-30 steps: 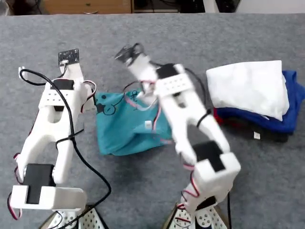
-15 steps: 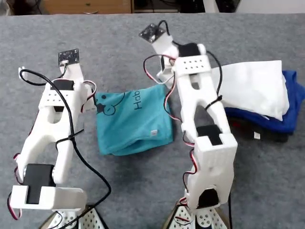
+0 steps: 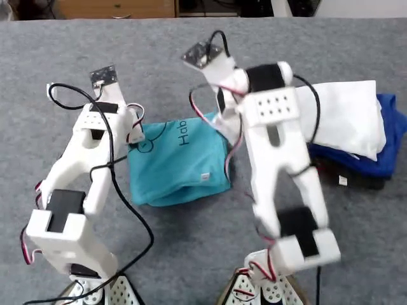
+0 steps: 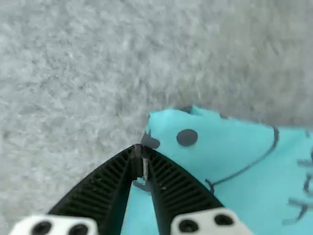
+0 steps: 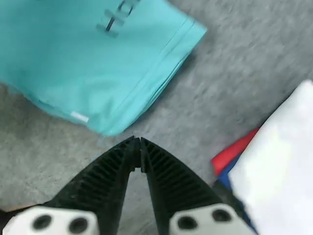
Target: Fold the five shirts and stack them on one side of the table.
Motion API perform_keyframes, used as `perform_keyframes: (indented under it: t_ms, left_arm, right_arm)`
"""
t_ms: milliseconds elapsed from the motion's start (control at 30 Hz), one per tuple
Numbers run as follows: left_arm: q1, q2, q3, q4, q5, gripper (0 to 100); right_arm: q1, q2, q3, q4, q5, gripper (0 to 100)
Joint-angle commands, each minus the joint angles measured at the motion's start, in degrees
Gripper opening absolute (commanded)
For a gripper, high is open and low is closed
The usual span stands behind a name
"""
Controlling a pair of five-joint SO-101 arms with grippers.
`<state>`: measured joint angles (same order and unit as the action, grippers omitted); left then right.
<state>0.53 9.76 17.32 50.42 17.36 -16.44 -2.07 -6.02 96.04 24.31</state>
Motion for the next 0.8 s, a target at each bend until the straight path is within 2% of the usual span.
perform_keyframes:
  t_ms: [0,167,300,400,533,767]
  left_arm:
    - [-1.2,-0.1,-3.0,-3.8,2.7,2]
    - [-1.6,-0.1,-1.1,-4.2,2.5,2]
    - [-1.7,-0.1,0.2,-4.4,2.5,2]
    - [-1.7,-0.1,1.0,-6.0,2.3,2]
    - [-1.7,0.0,5.5,-12.8,1.8,2]
    - [-1.7,-0.1,6.5,-15.3,1.4,2]
  right_arm:
    - [-0.9,-9.3,16.4,-7.5,-0.7,0.2]
    - [-2.1,-10.4,34.5,-20.6,-0.7,0.3]
    - [-2.8,-4.7,40.0,-28.3,-0.8,0.3]
    - [-2.0,1.9,39.9,-29.0,-0.8,0.3]
    - [1.5,8.1,39.9,-30.9,-0.4,0.2]
    - [6.5,6.2,40.0,-30.5,1.8,0.2]
